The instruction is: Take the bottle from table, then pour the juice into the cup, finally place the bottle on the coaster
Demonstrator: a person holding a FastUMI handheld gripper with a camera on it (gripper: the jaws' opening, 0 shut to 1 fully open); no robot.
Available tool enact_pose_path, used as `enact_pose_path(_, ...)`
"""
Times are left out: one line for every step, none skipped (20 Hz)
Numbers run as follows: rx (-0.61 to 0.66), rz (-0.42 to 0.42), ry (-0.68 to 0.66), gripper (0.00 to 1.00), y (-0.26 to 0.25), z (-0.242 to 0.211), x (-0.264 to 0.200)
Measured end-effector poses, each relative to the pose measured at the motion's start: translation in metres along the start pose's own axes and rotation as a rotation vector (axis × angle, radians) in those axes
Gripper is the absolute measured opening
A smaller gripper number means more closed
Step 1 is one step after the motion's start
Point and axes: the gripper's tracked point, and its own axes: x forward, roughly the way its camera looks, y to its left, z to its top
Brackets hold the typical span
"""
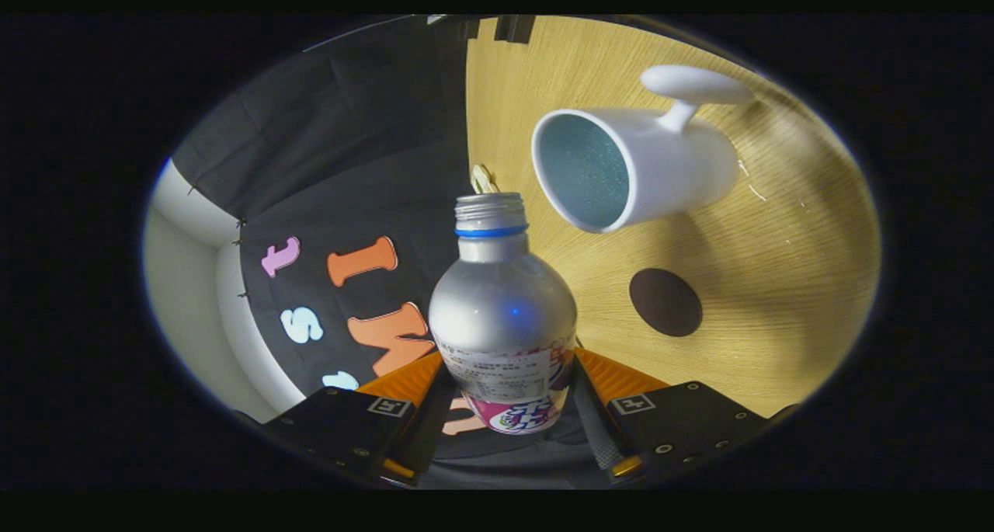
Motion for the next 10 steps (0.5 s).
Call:
enact_pose_path(0.010, -0.002, -0.002, 0.78, -0.0005, 0.0002, -0.0008)
enact_pose_path(0.017, -0.004, -0.003, 0.78, -0.0011, 0.0003, -0.0016)
enact_pose_path(0.023, -0.007, -0.003, 0.78, -0.0022, 0.0005, -0.0023)
enact_pose_path(0.031, -0.008, -0.002, 0.78, -0.0023, 0.0008, -0.0019)
enact_pose_path(0.040, -0.010, -0.002, 0.78, -0.0027, 0.0015, -0.0013)
enact_pose_path(0.052, -0.013, -0.004, 0.78, -0.0024, 0.0027, -0.0026)
enact_pose_path(0.064, -0.016, -0.006, 0.78, -0.0026, 0.0039, -0.0023)
enact_pose_path(0.073, -0.018, -0.007, 0.78, -0.0025, 0.0042, -0.0023)
enact_pose_path(0.078, -0.019, -0.008, 0.78, -0.0019, 0.0028, -0.0025)
enact_pose_path(0.083, -0.020, -0.008, 0.78, -0.0001, 0.0028, -0.0038)
